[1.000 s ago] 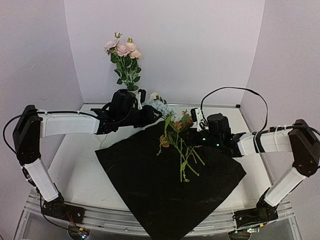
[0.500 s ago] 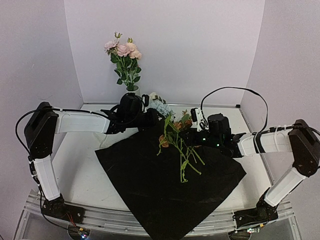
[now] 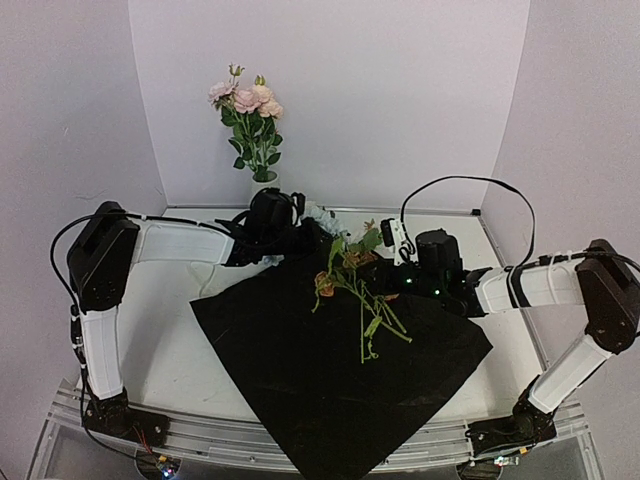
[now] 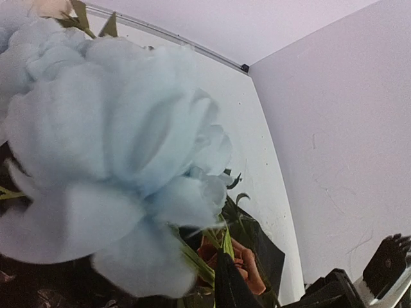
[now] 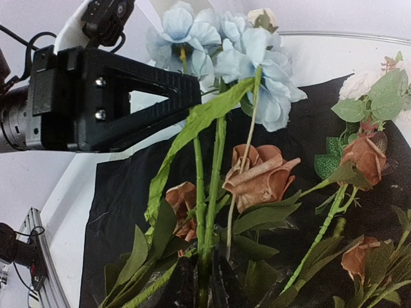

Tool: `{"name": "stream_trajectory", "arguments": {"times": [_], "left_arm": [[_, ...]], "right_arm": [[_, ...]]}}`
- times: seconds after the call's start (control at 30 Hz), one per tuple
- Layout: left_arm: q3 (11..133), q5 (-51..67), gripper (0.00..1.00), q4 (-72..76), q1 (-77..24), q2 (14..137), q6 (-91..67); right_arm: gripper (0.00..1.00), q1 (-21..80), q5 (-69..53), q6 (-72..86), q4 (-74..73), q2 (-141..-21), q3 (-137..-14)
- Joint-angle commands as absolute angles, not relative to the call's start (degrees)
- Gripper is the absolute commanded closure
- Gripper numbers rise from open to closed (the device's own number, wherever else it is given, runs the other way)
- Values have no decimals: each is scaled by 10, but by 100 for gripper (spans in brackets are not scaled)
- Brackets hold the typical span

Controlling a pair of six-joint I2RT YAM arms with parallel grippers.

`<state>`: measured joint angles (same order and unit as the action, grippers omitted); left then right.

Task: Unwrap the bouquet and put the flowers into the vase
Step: Pick up the fake flower from the wrapping paper.

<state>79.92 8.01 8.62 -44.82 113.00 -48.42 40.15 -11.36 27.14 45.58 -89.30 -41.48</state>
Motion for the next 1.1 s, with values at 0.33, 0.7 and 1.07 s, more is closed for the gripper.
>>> {"name": "stream_trajectory", "arguments": {"times": [0.33,0.7,1.07], "left_arm": [[749,109,100,113,-443,1136,-429],[685,120,96,114,-443,1128,-412],[666,111,89,117,-443,1119,-408]], "right_arm": [[64,399,-116,289,451,-884,-398],[68,400,-135,334,374,-992,-514],[74,399,-166,354,321,-1098,-620]]}}
